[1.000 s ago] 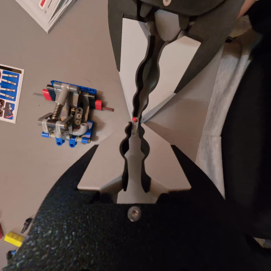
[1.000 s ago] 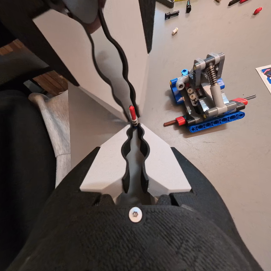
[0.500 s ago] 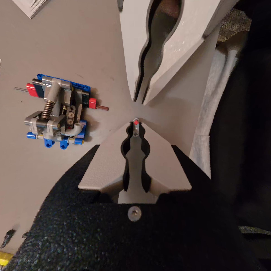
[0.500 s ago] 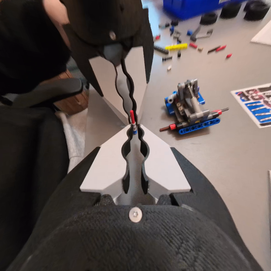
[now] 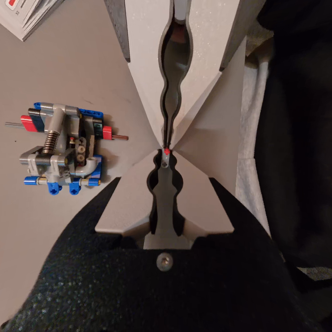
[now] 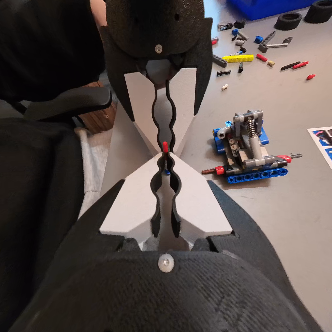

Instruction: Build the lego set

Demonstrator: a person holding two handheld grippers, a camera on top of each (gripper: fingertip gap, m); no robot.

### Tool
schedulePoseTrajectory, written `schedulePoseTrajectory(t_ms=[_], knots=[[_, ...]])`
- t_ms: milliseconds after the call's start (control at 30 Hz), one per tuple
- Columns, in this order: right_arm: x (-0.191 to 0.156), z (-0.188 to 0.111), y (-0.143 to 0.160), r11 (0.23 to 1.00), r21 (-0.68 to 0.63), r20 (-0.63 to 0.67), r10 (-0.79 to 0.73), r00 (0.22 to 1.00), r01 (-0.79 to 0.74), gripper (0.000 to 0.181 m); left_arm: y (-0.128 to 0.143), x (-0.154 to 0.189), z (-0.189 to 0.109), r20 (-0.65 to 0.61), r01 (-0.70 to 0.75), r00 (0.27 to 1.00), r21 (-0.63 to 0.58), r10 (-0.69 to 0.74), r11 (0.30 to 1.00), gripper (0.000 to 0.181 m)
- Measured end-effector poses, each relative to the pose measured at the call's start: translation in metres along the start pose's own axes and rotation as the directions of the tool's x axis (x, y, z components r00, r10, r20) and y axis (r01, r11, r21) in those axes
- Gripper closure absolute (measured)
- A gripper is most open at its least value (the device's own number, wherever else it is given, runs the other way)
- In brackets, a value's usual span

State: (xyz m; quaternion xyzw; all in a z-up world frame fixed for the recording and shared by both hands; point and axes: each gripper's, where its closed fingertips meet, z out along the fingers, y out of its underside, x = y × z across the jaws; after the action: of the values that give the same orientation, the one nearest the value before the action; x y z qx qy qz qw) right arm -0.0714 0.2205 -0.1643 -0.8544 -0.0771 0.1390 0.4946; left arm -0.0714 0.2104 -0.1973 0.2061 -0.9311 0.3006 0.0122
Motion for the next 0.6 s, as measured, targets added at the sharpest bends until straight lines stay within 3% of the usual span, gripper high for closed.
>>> schedulePoseTrajectory(t_ms=[67,133,267,367,500,600], knots=[[0.0,-0.001,-0.001,1.0,0.007,-0.002,-0.008,1.0,0.008,0.181,0.0,0.004,0.001,-0.034,0.02,0.999,0.015,-0.019,1.0,0.177],[-0.001,-0.003,-0.008,0.999,0.045,-0.003,-0.016,1.0,0.016,0.163,-0.001,0.004,0.001,-0.037,0.017,0.999,0.013,-0.017,1.0,0.177],[-0.003,-0.002,-0.012,0.999,0.038,-0.014,-0.033,0.999,0.033,0.16,-0.002,0.006,0.002,-0.022,-0.033,0.999,-0.018,0.033,0.999,0.177],[-0.006,-0.001,-0.008,0.998,0.013,0.002,-0.06,0.998,0.06,0.178,-0.002,0.007,0.001,-0.025,-0.047,0.999,-0.033,0.046,0.998,0.177],[-0.006,-0.002,-0.008,0.998,0.046,0.026,-0.042,0.999,0.041,0.178,-0.003,0.007,0.001,-0.038,-0.051,0.998,0.004,0.051,0.999,0.177],[-0.003,-0.01,-0.015,0.993,0.115,0.03,-0.002,1.0,-0.002,0.178,-0.017,0.005,-0.01,-0.031,-0.024,0.999,0.138,0.029,0.99,0.176]])
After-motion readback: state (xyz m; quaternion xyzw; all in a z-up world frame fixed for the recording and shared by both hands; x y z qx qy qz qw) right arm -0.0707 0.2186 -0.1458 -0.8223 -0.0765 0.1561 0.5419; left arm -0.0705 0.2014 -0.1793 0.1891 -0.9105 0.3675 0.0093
